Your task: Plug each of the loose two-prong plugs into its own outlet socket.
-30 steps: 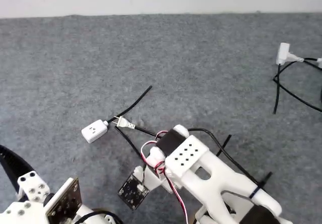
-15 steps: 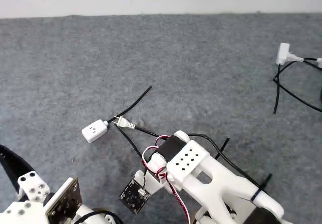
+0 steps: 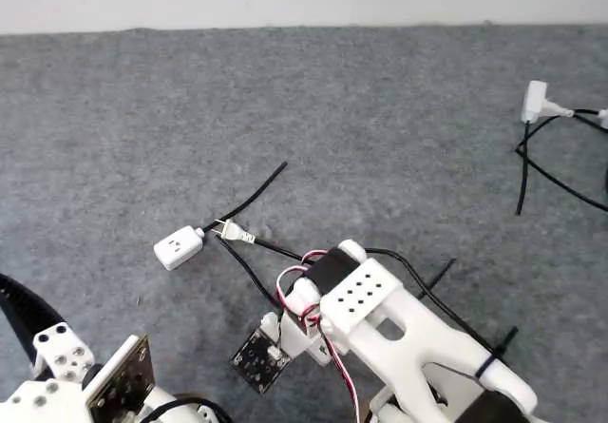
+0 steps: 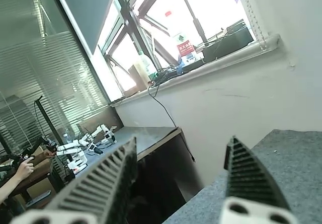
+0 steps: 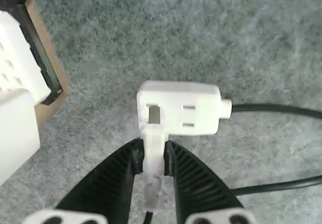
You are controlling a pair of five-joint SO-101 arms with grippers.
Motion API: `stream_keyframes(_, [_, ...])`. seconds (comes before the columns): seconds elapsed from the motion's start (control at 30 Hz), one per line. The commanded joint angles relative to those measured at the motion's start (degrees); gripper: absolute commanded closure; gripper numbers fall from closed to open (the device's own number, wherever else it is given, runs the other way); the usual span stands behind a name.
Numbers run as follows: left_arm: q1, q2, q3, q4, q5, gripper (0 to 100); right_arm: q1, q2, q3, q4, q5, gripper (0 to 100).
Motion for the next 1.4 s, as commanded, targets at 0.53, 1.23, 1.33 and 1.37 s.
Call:
stream_keyframes(0.53, [0.18, -0.7, 0.13, -1.67, 1.14, 72, -2.42, -0.57, -2.11, 2.33, 0.53, 99.0])
stream_keyframes(1.23, [0.18, -0.7, 0.13, -1.58, 1.14, 72, -1.19, -0.13, -9.05, 7.25, -1.41, 99.0])
stream_keyframes(1.33, [0.18, -0.7, 0.13, -1.58, 1.14, 72, 2.68, -0.13, -8.97, 7.16, 3.25, 99.0])
stream_keyframes(1.37, [0.18, -0.7, 0.13, -1.58, 1.14, 72, 4.0, -0.13, -8.97, 7.16, 4.57, 99.0])
